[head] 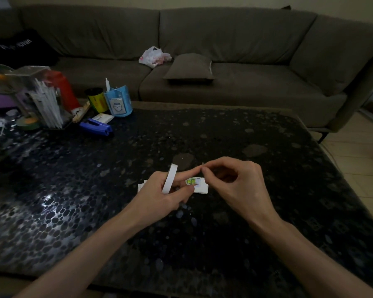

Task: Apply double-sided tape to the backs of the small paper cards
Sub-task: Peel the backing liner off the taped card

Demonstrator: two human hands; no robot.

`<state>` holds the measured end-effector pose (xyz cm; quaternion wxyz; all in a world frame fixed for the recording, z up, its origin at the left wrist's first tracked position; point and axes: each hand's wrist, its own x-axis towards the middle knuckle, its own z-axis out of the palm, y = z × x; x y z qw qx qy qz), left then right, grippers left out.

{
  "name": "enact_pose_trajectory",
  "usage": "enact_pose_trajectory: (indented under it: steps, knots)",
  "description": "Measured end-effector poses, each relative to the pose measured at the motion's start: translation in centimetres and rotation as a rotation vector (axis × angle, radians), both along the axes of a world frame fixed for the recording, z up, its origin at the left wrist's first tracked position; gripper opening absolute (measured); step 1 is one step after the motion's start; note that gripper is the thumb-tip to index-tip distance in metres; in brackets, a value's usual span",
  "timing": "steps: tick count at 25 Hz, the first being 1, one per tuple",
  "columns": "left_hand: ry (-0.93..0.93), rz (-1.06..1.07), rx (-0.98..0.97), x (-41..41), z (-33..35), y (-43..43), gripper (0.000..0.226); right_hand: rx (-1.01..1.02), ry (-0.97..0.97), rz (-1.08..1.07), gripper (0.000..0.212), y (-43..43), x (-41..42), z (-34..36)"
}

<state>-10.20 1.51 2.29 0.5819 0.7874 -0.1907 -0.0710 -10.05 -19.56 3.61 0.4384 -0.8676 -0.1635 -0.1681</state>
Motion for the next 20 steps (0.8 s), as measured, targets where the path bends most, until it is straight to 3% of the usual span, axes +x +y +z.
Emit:
enact_pose_trajectory:
  steps: [7,17,20]
  knots:
    - [-0.062,0.026,0.126,-0.58,0.59,-0.24,0.052,0.199,0.109,0.010,0.016,0.17,-0.08,0.02]
    - [-0.080,0.057,0.118,-0.82,0.37,-0.50,0.054,0.336,0.193,0.027,0.012,0.34,0.19,0.30]
    - [-0.108,0.078,0.165,-0.91,0.19,-0.51,0.031,0.381,0.213,0.039,0.008,0.41,0.23,0.33]
